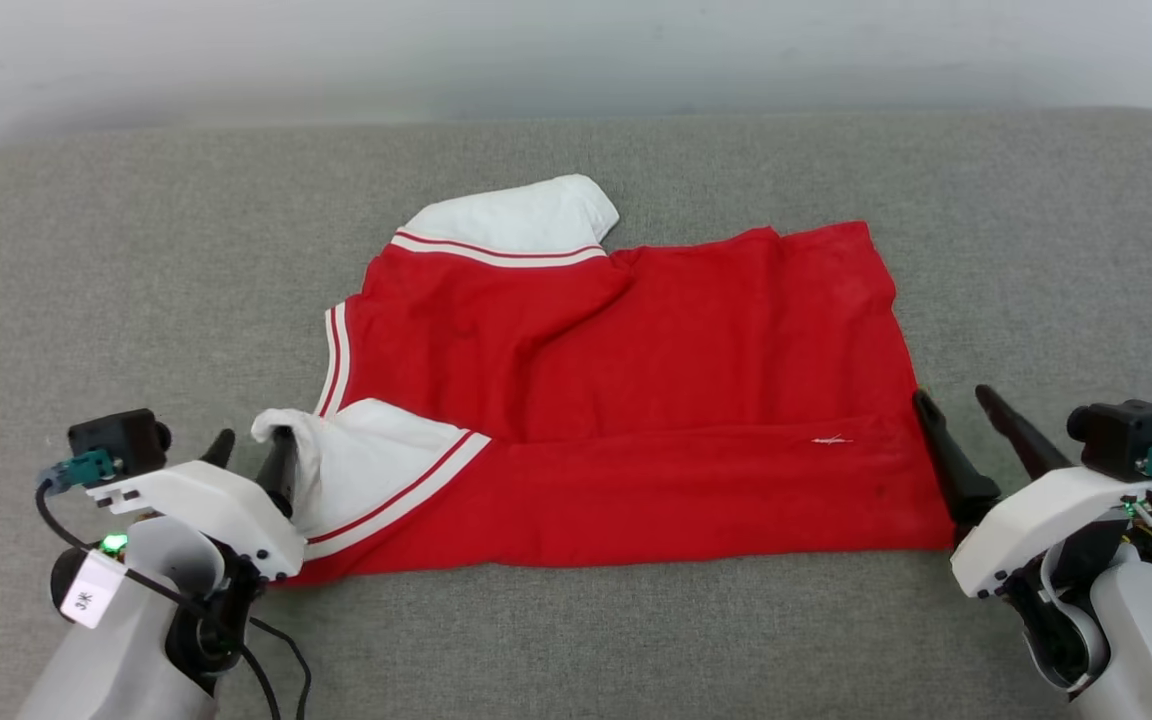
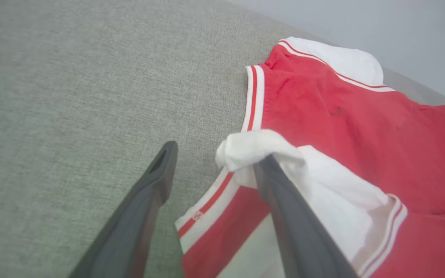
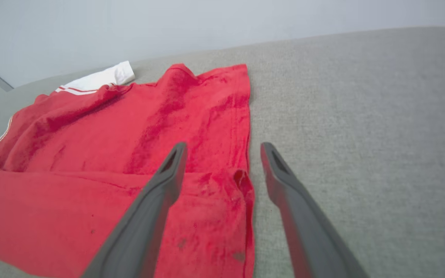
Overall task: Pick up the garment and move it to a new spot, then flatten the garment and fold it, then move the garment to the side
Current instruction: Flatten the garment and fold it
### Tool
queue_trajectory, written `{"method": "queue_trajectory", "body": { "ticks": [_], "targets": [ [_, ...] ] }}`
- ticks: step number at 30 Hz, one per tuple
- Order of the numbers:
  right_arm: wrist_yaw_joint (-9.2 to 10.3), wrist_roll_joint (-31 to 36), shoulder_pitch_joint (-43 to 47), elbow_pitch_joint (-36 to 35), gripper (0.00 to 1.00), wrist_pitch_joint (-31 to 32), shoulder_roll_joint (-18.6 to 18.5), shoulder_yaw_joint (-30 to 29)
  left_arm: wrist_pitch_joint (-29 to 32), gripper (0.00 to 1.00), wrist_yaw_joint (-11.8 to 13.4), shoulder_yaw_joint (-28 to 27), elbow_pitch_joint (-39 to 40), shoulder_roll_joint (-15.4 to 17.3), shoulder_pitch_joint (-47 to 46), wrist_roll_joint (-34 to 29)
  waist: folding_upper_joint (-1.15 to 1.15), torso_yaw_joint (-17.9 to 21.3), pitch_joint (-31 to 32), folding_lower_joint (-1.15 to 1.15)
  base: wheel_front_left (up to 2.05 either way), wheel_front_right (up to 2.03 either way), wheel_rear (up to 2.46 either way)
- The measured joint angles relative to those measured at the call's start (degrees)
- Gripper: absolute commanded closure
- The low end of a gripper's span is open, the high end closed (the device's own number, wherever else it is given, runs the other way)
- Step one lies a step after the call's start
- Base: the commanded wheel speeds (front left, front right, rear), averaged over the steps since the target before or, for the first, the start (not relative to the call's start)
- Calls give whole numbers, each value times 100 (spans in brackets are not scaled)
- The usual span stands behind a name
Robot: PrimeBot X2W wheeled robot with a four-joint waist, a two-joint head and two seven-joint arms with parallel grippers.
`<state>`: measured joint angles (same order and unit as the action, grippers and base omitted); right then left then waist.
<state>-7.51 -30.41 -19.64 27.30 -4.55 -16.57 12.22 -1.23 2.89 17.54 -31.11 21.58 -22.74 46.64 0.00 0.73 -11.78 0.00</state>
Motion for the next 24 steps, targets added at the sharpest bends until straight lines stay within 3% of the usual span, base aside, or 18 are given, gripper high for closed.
{"method": "queue_trajectory", "body": {
  "ticks": [5,11,16,24],
  "targets": [
    [-1,248,101,-241,0,-533,75,-194,-44,0,163,-141,160,190,15,3,0,5,220,0,0,0,0],
    [0,486,444,-626,0,-513,282,-509,348,0,285,-254,544,604,98,54,0,15,445,-1,0,0,0],
    [0,711,756,-1027,0,-342,466,-757,1445,0,292,-76,1147,978,234,230,0,21,529,-1,0,0,0],
    [0,932,1074,-1594,0,-29,728,-998,3316,0,597,257,2053,1494,539,602,0,94,543,-1,0,0,0]
  ]
}}
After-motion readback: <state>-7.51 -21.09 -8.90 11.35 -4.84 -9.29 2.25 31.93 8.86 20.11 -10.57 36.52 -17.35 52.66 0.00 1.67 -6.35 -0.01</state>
